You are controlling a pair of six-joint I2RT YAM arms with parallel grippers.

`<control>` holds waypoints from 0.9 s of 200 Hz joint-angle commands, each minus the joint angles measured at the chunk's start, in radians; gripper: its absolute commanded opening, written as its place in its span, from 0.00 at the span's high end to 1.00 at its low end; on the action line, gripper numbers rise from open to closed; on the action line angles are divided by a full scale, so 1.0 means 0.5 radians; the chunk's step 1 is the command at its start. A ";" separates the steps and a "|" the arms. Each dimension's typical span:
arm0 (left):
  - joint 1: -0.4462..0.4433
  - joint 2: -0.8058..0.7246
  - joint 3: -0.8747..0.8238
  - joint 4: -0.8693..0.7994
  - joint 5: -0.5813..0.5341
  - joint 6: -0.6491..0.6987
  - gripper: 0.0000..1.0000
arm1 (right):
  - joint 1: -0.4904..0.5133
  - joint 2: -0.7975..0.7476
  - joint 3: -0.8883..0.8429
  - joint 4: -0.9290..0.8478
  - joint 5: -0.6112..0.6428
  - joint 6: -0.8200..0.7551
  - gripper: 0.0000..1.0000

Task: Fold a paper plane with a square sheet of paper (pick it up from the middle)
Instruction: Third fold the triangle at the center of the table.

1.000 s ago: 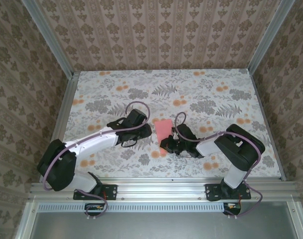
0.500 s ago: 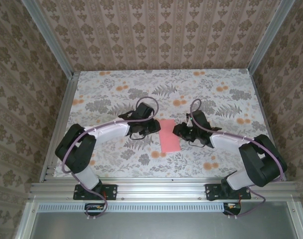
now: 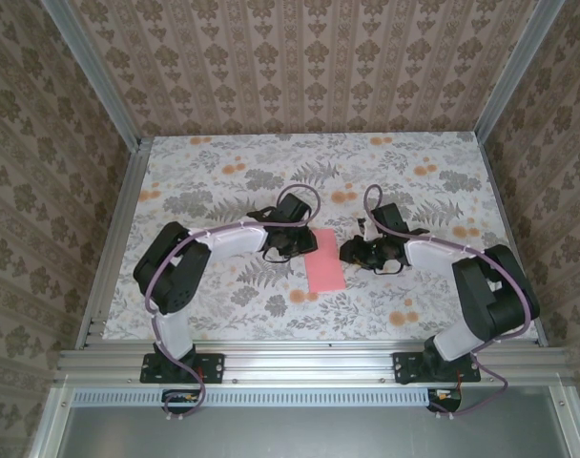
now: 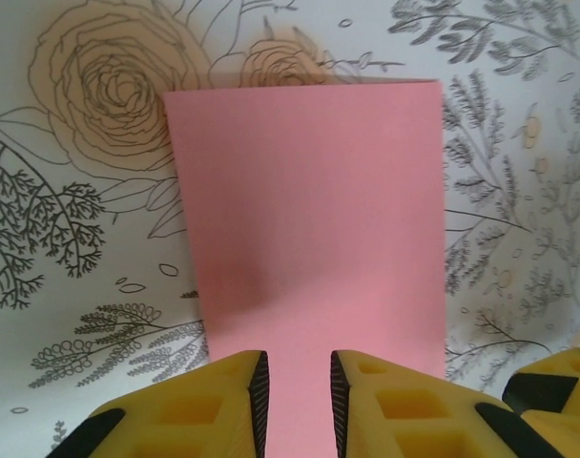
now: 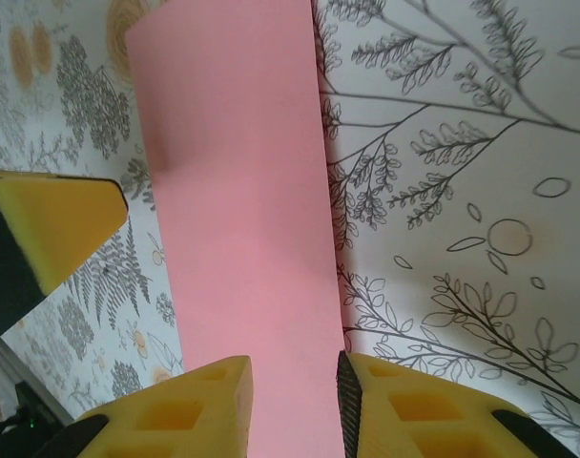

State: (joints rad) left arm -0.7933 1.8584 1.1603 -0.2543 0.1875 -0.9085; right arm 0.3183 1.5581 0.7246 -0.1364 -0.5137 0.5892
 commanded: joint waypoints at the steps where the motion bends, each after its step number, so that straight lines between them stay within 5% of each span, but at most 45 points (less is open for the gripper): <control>1: -0.010 0.052 0.062 -0.057 0.009 0.062 0.75 | -0.008 0.062 0.051 -0.075 -0.124 -0.071 0.68; 180: -0.009 0.219 0.179 -0.186 0.030 0.364 0.78 | -0.007 0.264 0.121 -0.011 -0.316 -0.090 0.65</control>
State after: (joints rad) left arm -0.7933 1.9411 1.2179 -0.3115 0.1883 -0.8017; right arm 0.3141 1.6676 0.7513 -0.1581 -0.6376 0.5488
